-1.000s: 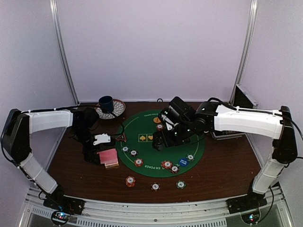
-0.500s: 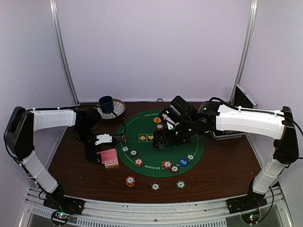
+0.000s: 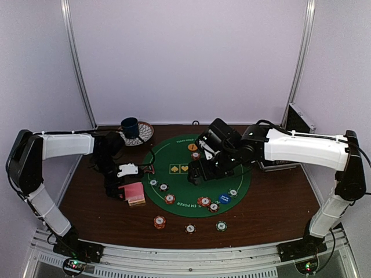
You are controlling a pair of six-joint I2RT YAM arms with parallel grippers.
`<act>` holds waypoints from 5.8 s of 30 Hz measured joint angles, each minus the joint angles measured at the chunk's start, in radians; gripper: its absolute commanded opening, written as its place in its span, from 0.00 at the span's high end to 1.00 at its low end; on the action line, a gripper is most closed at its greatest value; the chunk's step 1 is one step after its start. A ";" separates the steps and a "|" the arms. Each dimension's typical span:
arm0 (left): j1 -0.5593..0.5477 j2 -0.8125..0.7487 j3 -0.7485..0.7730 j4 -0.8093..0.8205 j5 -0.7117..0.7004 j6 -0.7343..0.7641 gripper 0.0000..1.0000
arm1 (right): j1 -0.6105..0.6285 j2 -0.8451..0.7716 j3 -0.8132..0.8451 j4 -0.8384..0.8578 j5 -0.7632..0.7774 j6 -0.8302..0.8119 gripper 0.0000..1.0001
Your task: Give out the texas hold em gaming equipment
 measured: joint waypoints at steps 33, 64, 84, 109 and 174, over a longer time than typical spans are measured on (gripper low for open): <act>-0.001 0.056 -0.017 0.063 0.000 -0.015 0.03 | 0.000 -0.031 -0.024 -0.003 -0.002 0.013 0.00; -0.034 0.063 -0.064 0.120 -0.065 -0.014 0.05 | -0.012 -0.063 -0.091 0.031 -0.003 0.026 0.00; -0.033 0.038 -0.104 0.190 -0.068 -0.010 0.67 | -0.012 -0.064 -0.109 0.050 -0.007 0.027 0.03; -0.034 -0.010 -0.152 0.244 -0.067 0.005 1.00 | -0.012 -0.064 -0.122 0.094 -0.043 0.063 0.09; -0.153 -0.195 0.152 -0.117 0.093 -0.114 1.00 | -0.061 0.316 -0.174 1.256 -0.676 0.749 0.19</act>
